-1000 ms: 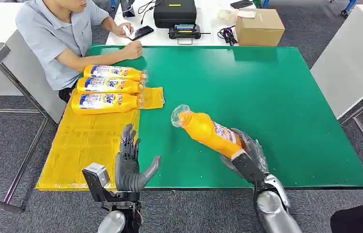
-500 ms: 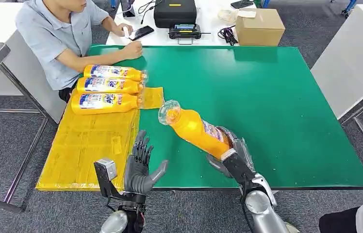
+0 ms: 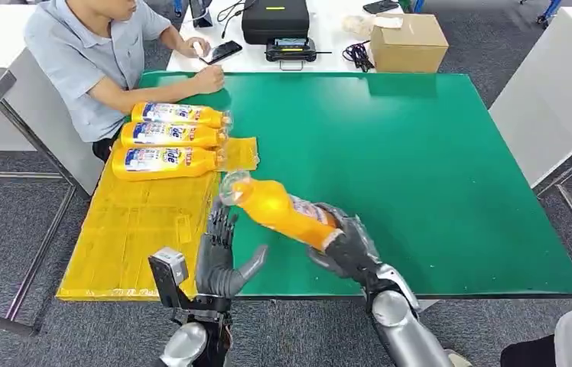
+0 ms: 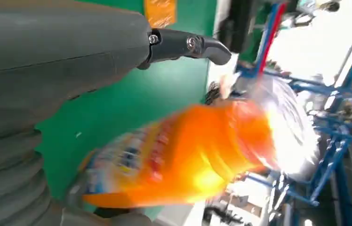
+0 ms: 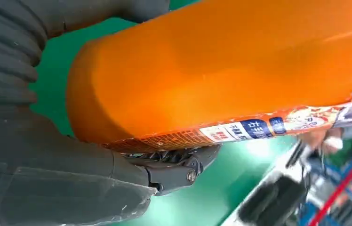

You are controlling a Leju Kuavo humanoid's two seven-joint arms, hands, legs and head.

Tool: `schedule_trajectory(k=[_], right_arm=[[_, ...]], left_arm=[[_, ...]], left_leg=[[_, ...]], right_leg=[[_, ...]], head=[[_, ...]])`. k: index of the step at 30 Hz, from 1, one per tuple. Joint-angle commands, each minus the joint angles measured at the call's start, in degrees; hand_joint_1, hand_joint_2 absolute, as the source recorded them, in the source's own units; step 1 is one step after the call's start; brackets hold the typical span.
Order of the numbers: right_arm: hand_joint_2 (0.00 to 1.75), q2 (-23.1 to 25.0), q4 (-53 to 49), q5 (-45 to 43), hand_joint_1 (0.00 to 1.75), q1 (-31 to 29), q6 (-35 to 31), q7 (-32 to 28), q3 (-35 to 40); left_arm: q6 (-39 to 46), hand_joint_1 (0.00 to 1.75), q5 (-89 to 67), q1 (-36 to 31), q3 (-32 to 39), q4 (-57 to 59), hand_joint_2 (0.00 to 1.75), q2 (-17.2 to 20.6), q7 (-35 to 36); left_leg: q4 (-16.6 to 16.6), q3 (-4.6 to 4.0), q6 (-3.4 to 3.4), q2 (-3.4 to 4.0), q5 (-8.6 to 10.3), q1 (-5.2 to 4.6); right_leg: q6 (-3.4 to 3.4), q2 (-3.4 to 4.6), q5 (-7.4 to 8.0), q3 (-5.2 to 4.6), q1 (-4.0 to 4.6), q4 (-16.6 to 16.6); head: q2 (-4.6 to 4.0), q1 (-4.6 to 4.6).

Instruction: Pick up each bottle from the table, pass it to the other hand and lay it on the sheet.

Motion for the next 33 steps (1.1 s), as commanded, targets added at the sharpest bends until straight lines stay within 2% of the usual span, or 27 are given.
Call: schedule_trajectory(k=[1, 6, 7, 14, 28, 29, 30, 32, 33], right_arm=[[1.75, -0.10, 9.73, 1.04, 1.75, -7.86, 0.82, 0.93, 7.99], [1.75, 0.16, 10.21, 2.98, 1.75, -8.40, 0.21, 0.96, 10.00], [1.75, 0.55, 10.09, 2.77, 1.75, -8.38, 0.24, 0.62, 10.37], [1.75, 1.41, 9.73, 1.99, 1.75, -8.36, -0.08, -0.63, 11.25], [1.75, 2.91, 13.43, 0.81, 1.75, -8.52, 0.23, -2.12, 13.03], [1.75, 2.91, 13.43, 0.81, 1.75, -8.52, 0.23, -2.12, 13.03], [1.75, 2.98, 13.64, 0.76, 1.75, -8.44, 0.21, -2.20, 13.10], [1.75, 3.04, 13.99, 0.71, 1.75, -8.42, 0.22, -2.25, 13.26], [1.75, 3.14, 14.22, 0.65, 1.59, -8.39, 0.19, -2.29, 13.30]], left_arm=[[1.44, 0.00, -1.65, -3.45, 1.61, 4.45, 1.75, -1.65, 0.79], [-0.39, 0.00, -1.05, -4.21, 2.78, 6.69, 1.75, -2.35, 2.30], [-2.89, 0.00, 1.14, -4.65, 3.44, 8.09, 1.75, -2.59, 4.85], [-7.83, 0.00, 4.95, -5.06, 4.20, 8.96, 1.75, -2.75, 6.07], [-7.31, 0.00, 5.64, -4.32, 5.48, 2.31, 1.75, -2.28, 3.07], [-7.31, 0.16, 5.64, -4.32, 5.48, 2.31, 1.75, -2.28, 3.07], [-7.19, 1.75, 5.76, -4.10, 5.63, 1.80, 1.75, -2.31, 2.91], [-7.11, 1.75, 5.81, -3.88, 5.66, 1.21, 1.75, -2.27, 2.55], [-7.17, 1.75, 5.81, -3.83, 5.59, 0.89, 1.75, -2.16, 2.51]], left_leg=[[-0.03, 0.13, -0.06, 0.08, -0.03, 0.02], [-0.02, 0.25, -0.11, 0.17, -0.12, 0.06], [-0.03, 0.16, -0.08, 0.10, -0.06, 0.03], [-0.03, 0.09, -0.07, 0.06, -0.03, 0.02], [0.01, 0.14, -0.10, 0.12, -0.09, 0.05], [0.02, 0.24, -0.14, 0.15, -0.14, 0.09], [0.04, 0.25, -0.15, 0.16, -0.16, 0.08], [0.00, 0.16, -0.10, 0.13, -0.11, 0.06], [-0.03, 0.14, -0.08, 0.11, -0.08, 0.03]], right_leg=[[-0.08, 0.07, -0.01, 0.11, 0.02, -0.05], [-0.14, 0.14, -0.06, 0.25, 0.07, -0.05], [-0.10, 0.09, -0.03, 0.16, 0.04, -0.04], [-0.10, 0.05, -0.01, 0.08, 0.03, -0.02], [-0.14, 0.10, -0.05, 0.14, 0.06, -0.01], [-0.18, 0.12, -0.09, 0.23, 0.10, -0.01], [-0.19, 0.13, -0.11, 0.24, 0.09, 0.02], [-0.13, 0.11, -0.06, 0.16, 0.07, -0.02], [-0.12, 0.09, -0.05, 0.13, 0.04, -0.02]], head=[[0.00, 0.00], [0.00, 0.00], [0.00, 0.00], [0.00, 0.00], [0.00, 0.00], [0.00, 0.00], [0.00, 0.00], [0.00, 0.00], [0.00, 0.00]])
